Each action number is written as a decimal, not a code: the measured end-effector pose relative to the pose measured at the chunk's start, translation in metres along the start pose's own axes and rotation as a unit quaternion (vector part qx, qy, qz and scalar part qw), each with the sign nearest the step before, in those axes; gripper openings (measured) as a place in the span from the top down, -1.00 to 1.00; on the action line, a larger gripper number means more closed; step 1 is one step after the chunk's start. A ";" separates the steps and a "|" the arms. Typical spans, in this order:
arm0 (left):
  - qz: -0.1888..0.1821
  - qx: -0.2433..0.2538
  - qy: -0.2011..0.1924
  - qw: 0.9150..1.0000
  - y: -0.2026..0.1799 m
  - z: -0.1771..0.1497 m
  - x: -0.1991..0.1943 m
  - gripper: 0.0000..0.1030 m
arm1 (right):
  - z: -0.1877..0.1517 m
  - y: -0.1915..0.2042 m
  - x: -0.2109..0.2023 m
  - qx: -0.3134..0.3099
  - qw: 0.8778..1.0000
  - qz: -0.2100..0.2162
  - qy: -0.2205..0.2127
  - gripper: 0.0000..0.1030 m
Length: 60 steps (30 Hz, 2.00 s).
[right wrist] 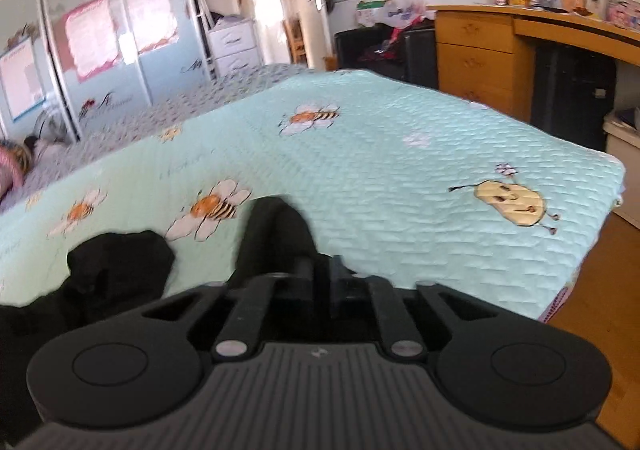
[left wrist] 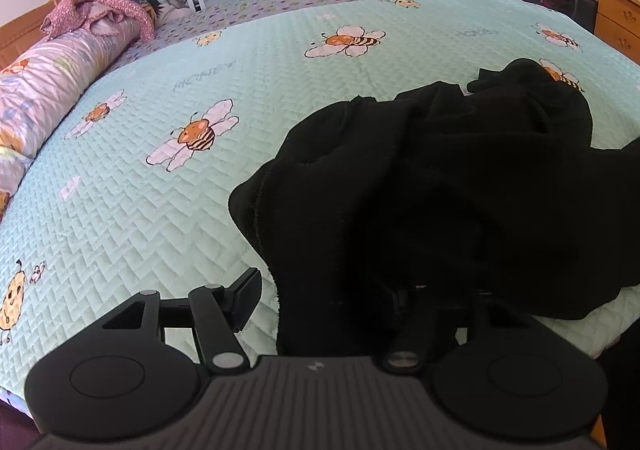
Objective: Fold clothes
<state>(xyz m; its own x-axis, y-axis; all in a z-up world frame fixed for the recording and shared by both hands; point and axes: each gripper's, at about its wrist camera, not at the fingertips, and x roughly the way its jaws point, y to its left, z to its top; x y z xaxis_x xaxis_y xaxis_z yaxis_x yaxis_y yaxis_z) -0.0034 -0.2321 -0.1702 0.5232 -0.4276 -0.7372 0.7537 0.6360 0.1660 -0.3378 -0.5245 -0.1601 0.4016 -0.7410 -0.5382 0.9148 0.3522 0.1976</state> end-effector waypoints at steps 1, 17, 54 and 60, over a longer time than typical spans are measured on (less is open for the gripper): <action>0.000 0.001 0.000 1.000 -0.001 0.000 0.000 -0.22 | -0.001 -0.005 0.000 0.004 1.000 0.003 0.005 -0.20; 0.011 0.003 0.010 1.000 -0.003 0.002 0.000 -0.25 | -0.027 -0.015 0.024 0.031 0.990 0.120 0.067 0.06; 0.020 0.012 0.016 1.000 -0.005 -0.001 -0.002 -0.32 | -0.118 -0.117 0.082 0.654 0.701 0.260 0.114 -0.56; 0.022 0.014 0.016 1.000 -0.007 -0.001 0.000 -0.32 | -0.088 -0.115 0.089 0.612 0.736 0.265 0.113 0.41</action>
<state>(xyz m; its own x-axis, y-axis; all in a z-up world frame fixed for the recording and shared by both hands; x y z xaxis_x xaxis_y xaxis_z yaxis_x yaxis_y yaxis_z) -0.0090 -0.2359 -0.1713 0.5437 -0.3774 -0.7496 0.7408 0.6356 0.2173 -0.4112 -0.5804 -0.3033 0.8254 -0.5219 -0.2151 0.0412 -0.3243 0.9451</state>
